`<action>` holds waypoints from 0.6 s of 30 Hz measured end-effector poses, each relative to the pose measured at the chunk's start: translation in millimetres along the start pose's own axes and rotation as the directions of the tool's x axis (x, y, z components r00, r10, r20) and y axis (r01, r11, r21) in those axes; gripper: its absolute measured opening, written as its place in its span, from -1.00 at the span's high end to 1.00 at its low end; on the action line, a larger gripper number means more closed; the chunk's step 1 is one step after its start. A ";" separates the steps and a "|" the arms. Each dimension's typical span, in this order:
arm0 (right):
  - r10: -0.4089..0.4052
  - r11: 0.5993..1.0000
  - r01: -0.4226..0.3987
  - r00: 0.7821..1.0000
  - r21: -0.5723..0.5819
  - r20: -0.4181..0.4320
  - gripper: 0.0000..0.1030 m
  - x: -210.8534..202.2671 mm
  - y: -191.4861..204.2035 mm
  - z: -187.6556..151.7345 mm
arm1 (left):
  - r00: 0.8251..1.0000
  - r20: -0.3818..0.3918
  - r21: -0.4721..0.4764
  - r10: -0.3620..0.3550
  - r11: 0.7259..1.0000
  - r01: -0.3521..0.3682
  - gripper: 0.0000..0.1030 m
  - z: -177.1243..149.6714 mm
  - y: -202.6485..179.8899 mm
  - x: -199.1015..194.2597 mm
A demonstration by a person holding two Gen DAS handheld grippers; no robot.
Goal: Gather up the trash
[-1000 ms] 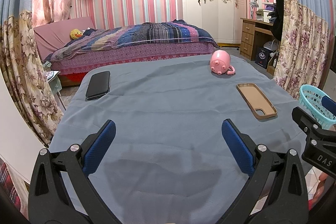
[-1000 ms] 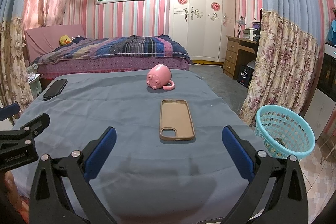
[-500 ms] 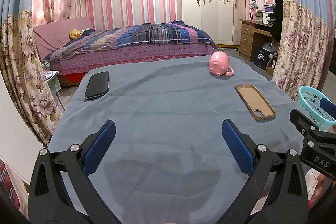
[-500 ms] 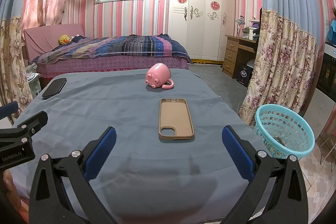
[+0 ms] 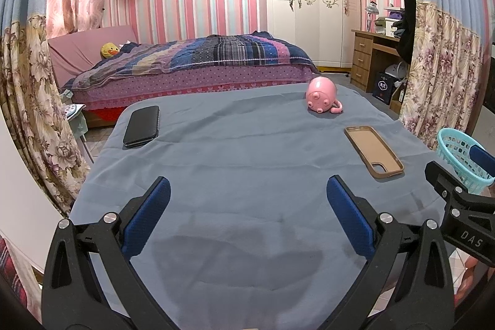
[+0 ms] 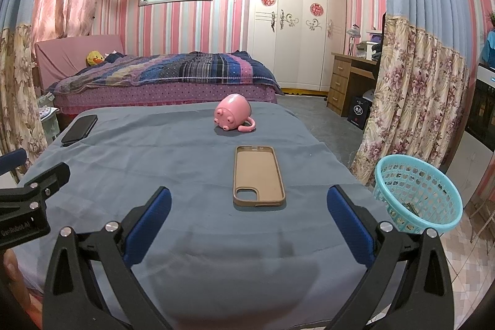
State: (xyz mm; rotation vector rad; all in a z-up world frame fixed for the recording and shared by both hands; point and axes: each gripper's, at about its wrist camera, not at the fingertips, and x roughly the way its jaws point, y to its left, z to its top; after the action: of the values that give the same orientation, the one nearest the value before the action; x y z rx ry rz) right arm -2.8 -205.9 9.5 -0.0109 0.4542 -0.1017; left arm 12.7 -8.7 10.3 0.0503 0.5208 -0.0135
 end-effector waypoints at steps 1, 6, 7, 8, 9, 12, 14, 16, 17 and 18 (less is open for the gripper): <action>-0.002 1.000 0.002 1.000 0.002 0.004 -0.91 -0.2 -0.9 0.2 | 1.000 0.000 0.000 -0.001 1.000 0.001 -0.90 0.4 -0.5 0.1; -0.008 1.000 0.008 1.000 0.010 0.010 -0.91 -0.7 -5.5 0.1 | 1.000 0.000 -0.001 -0.002 1.000 0.002 -0.90 0.8 -0.7 -0.2; -0.009 1.000 0.009 1.000 0.012 0.010 -0.91 0.2 -7.4 0.5 | 1.000 0.001 -0.001 -0.003 1.000 0.003 -0.90 1.0 -1.0 -0.1; -0.009 1.000 0.009 1.000 0.012 0.011 -0.91 -0.4 -7.1 0.5 | 1.000 0.001 0.001 -0.003 1.000 0.003 -0.90 1.1 -1.6 -0.2; -0.010 1.000 0.009 1.000 0.013 0.012 -0.91 -0.2 -8.0 0.4 | 1.000 0.001 0.001 -0.004 1.000 0.004 -0.90 0.9 -1.5 0.0; -0.009 1.000 0.009 1.000 0.013 0.012 -0.91 -0.2 -9.5 0.3 | 1.000 0.002 0.002 -0.005 1.000 0.005 -0.90 1.1 -2.3 -0.1; -0.009 1.000 0.009 1.000 0.013 0.013 -0.91 -1.2 -7.7 -0.2 | 1.000 0.002 0.002 -0.004 1.000 0.004 -0.90 1.1 -2.4 0.0; -0.008 1.000 0.008 1.000 0.014 0.015 -0.91 -1.0 -8.6 -0.1 | 1.000 0.001 0.001 -0.004 1.000 0.004 -0.90 1.1 -2.0 0.0; -0.009 1.000 0.008 1.000 0.013 0.013 -0.91 -1.1 -7.5 -0.3 | 1.000 0.001 0.000 -0.005 1.000 0.005 -0.90 1.4 -2.2 -0.5; -0.008 1.000 0.008 1.000 0.014 0.013 -0.91 -0.9 -7.8 -0.3 | 1.000 0.002 0.000 -0.005 1.000 0.005 -0.90 1.4 -2.1 -0.7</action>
State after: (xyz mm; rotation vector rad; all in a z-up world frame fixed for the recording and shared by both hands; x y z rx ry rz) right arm -4.5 -213.6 10.0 0.0000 0.4404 -0.1128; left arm 12.7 -10.9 11.7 0.0489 0.5193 -0.0186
